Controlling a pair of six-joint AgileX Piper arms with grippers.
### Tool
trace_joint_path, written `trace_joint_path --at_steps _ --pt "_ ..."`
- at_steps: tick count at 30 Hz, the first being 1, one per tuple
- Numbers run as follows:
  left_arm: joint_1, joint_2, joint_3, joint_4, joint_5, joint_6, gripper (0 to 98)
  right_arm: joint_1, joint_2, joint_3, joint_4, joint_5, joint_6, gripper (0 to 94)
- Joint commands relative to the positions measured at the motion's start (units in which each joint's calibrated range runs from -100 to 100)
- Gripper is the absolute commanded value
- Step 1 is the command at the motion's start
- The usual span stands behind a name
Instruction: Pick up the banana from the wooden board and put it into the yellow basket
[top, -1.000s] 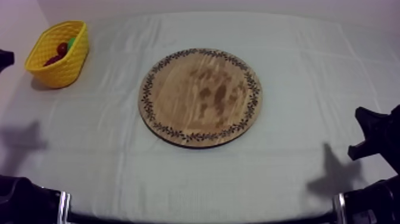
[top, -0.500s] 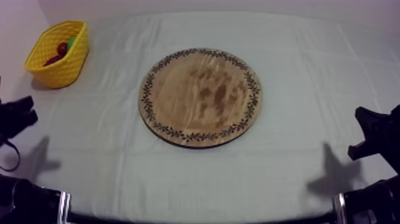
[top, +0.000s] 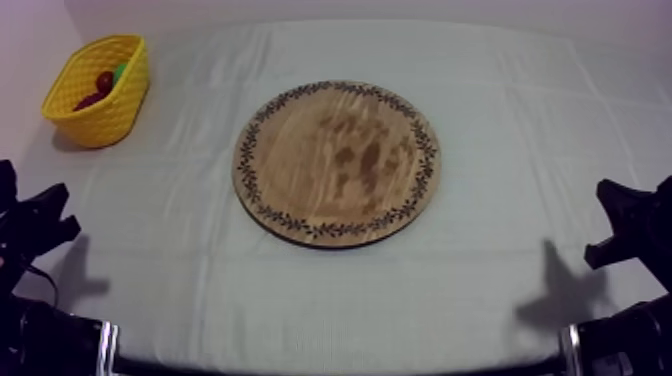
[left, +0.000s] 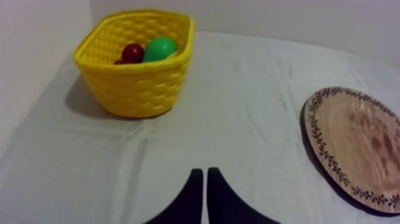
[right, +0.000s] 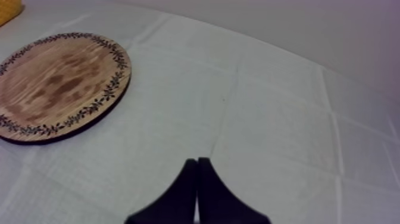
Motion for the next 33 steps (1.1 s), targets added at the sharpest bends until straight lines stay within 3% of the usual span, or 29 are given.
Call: trace_joint_path --at_steps 1,7,14,20,33 --pt "0.63 -1.40 0.17 -0.61 0.16 0.58 0.1 0.01 0.03 -0.03 0.00 0.02 0.00 0.2" --pt "1.97 -3.90 0.52 -1.19 -0.22 1.98 0.1 0.01 0.03 -0.03 0.00 0.02 0.00 0.2" --pt "2.43 -4.44 1.91 -1.61 -6.00 10.18 0.1 0.01 0.03 -0.03 0.00 0.02 0.00 0.2" --pt "2.49 -4.48 2.24 -1.88 -5.95 8.08 0.1 0.01 0.03 -0.03 0.00 0.02 -0.01 0.2" --pt "2.50 -4.49 2.29 -1.92 -5.95 8.66 0.1 0.01 0.03 -0.03 0.00 0.02 0.00 0.2"
